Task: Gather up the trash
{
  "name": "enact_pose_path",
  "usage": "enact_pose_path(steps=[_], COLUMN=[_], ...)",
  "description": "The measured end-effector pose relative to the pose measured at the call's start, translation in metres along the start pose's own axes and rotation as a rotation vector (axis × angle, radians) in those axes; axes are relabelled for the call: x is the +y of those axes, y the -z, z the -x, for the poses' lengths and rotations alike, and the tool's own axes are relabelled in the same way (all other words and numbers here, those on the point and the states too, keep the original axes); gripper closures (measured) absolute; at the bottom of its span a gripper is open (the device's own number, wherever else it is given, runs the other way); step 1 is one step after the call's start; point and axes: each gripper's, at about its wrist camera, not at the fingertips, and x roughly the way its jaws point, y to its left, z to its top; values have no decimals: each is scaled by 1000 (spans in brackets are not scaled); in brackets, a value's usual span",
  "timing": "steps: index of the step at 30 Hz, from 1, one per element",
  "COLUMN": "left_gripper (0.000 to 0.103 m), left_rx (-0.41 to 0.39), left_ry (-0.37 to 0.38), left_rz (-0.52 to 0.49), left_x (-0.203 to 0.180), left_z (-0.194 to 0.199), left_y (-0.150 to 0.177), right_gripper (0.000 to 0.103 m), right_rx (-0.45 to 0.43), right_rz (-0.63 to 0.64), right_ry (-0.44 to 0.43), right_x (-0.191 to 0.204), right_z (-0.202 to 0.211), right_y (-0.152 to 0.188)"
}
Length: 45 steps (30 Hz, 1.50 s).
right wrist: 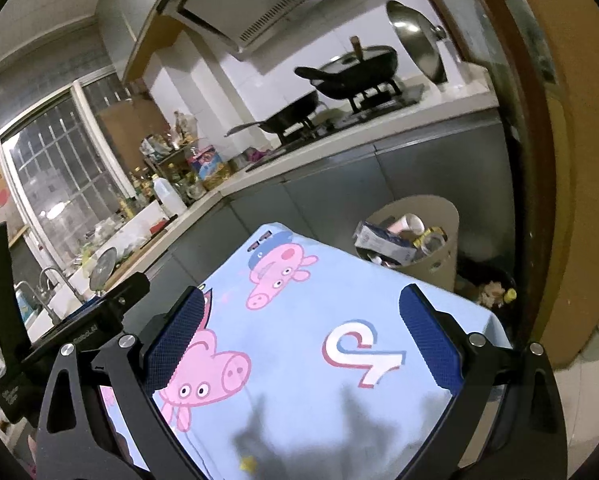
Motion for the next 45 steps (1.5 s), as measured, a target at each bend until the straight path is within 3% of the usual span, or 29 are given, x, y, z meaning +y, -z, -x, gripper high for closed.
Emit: enact_pose_path(steps=[32, 45], left_gripper=[4, 4], left_rx=[12, 29], left_ry=[-55, -119], left_rz=[-74, -98], left_x=[-21, -25], left_z=[2, 0], left_y=[1, -1], right_gripper=[6, 6], right_rx=[66, 81], right_rz=[-53, -43], right_ry=[5, -2], right_x=[-13, -11], right_z=[-6, -10], right_y=[15, 22])
